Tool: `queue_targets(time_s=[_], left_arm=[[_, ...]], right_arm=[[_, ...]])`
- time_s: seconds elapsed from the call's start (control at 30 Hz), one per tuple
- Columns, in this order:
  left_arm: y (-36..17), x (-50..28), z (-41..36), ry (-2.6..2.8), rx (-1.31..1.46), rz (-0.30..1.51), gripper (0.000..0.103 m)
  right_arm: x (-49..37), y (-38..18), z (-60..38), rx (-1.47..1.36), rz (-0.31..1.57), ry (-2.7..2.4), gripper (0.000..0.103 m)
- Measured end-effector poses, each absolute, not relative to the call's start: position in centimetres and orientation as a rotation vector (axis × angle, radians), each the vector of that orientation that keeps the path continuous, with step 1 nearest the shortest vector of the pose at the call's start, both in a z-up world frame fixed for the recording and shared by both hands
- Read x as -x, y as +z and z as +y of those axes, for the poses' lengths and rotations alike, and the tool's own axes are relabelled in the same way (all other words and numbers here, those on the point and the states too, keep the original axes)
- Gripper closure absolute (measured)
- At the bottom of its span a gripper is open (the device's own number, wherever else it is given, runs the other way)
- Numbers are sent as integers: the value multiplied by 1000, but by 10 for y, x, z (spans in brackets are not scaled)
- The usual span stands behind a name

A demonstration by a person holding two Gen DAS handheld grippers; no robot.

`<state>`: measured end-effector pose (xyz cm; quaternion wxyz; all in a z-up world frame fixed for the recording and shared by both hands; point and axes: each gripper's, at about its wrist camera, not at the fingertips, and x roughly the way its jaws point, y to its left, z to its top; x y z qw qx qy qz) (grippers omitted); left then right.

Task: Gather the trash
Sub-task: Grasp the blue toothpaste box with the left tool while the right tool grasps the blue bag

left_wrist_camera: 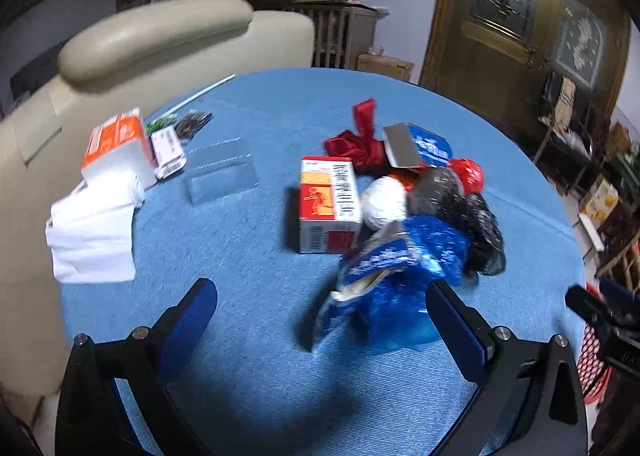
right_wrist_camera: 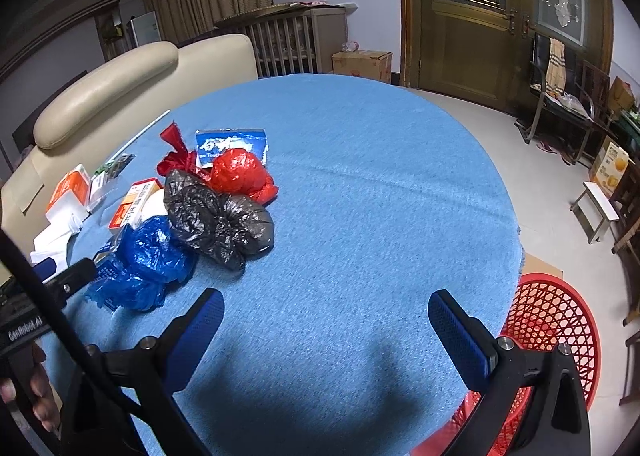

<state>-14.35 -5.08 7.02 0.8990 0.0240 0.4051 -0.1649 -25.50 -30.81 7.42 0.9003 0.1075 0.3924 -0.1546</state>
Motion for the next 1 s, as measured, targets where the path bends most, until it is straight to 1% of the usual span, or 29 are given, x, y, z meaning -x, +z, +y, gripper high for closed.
queue_targets(time_s=[0.07, 0.13, 0.3, 0.37, 0.4, 0.43, 0.47, 0.53, 0.57, 0.67, 0.7, 1.0], left_arm=[[67, 139, -42, -333, -20, 850, 1], [65, 135, -36, -336, -2, 862, 6], [62, 129, -39, -370, 6, 877, 6], [60, 129, -47, -394, -10, 882, 11], [58, 128, -51, -407, -19, 889, 18], [55, 126, -55, -423, -31, 903, 28], [50, 125, -59, -433, -41, 918, 34], [40, 119, -62, -441, -42, 958, 63], [34, 115, -62, -447, -26, 980, 68], [32, 113, -61, -461, -14, 974, 72], [33, 114, -61, -462, -24, 969, 87], [35, 120, -23, -376, 8, 942, 86]], right_arm=[[255, 73, -306, -218, 816, -315, 0], [255, 72, -302, -213, 821, -310, 0], [251, 68, -296, -208, 832, -295, 0], [249, 68, -293, -202, 834, -289, 0], [249, 68, -291, -199, 835, -286, 0], [248, 68, -290, -196, 836, -283, 0], [248, 69, -289, -193, 836, -281, 0], [247, 69, -289, -190, 838, -279, 0], [247, 69, -289, -190, 838, -279, 0], [243, 67, -288, -197, 851, -269, 0], [242, 66, -288, -202, 857, -259, 0], [212, 58, -249, -279, 907, -15, 0]])
